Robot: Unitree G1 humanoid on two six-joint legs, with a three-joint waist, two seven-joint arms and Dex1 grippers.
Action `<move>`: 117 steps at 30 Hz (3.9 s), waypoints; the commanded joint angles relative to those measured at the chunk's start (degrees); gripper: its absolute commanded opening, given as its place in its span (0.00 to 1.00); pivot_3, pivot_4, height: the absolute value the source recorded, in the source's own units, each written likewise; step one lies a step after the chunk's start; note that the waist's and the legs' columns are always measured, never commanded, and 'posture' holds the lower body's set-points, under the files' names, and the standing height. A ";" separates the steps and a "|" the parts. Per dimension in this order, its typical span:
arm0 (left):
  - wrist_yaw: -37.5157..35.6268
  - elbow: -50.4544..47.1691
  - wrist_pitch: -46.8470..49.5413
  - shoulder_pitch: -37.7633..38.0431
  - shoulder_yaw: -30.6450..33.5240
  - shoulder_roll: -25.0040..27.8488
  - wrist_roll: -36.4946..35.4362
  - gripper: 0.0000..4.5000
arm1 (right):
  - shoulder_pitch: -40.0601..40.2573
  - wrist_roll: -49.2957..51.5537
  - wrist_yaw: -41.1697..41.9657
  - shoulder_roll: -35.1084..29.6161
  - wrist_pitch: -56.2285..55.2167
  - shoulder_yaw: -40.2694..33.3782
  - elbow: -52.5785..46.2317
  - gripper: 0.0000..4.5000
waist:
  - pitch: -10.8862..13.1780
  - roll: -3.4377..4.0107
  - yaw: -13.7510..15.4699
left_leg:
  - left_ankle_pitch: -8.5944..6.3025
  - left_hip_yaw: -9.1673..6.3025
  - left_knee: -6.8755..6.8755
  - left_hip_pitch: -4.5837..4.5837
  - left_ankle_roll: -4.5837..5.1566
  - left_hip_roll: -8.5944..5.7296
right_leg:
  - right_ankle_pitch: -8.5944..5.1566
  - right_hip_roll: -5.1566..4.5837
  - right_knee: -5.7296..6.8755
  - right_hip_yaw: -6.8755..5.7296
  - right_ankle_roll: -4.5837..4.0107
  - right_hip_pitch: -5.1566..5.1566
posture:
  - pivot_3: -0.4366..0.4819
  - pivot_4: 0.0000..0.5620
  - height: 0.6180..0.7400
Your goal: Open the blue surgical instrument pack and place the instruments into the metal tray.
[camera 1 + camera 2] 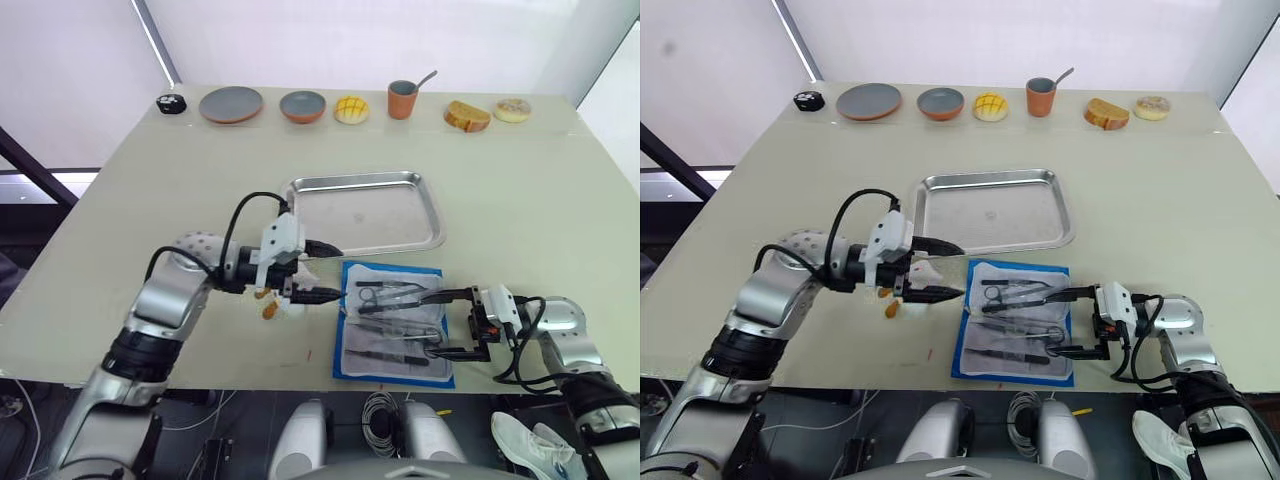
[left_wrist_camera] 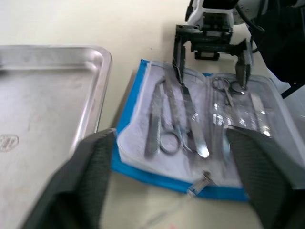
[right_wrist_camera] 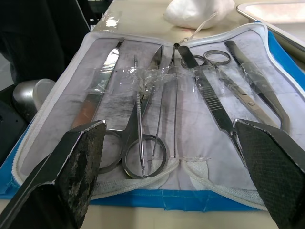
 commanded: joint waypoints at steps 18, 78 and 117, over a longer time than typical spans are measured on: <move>2.95 4.87 -0.88 -6.41 -9.34 -7.34 10.12 0.39 | 3.60 -2.84 -3.99 -1.34 2.63 0.81 -0.68 1.00 | 0.00 -0.02 0.00 | 0.00 -0.01 -0.02 -0.01 0.00 0.00 | 0.00 0.00 -0.03 0.01 0.00 0.01 | 0.48 0.27 1.00; -1.77 6.58 11.22 -16.25 -14.68 -10.40 18.77 0.01 | 5.15 -8.19 -6.59 -3.23 9.93 6.89 -6.94 1.00 | 0.01 -0.01 -0.19 | 0.00 -0.06 -0.08 -0.01 0.00 -0.01 | -0.01 0.08 -0.09 -0.01 0.00 0.00 | 0.48 0.27 1.00; -6.00 0.34 19.30 -17.00 -11.88 3.15 12.92 0.01 | 3.30 -9.66 -9.07 -3.44 11.87 8.63 -6.25 1.00 | 0.01 -0.02 -1.14 | 0.00 -0.14 -0.13 0.01 0.00 0.05 | -0.03 0.16 -0.08 -0.02 -0.05 0.00 | 0.48 0.27 1.00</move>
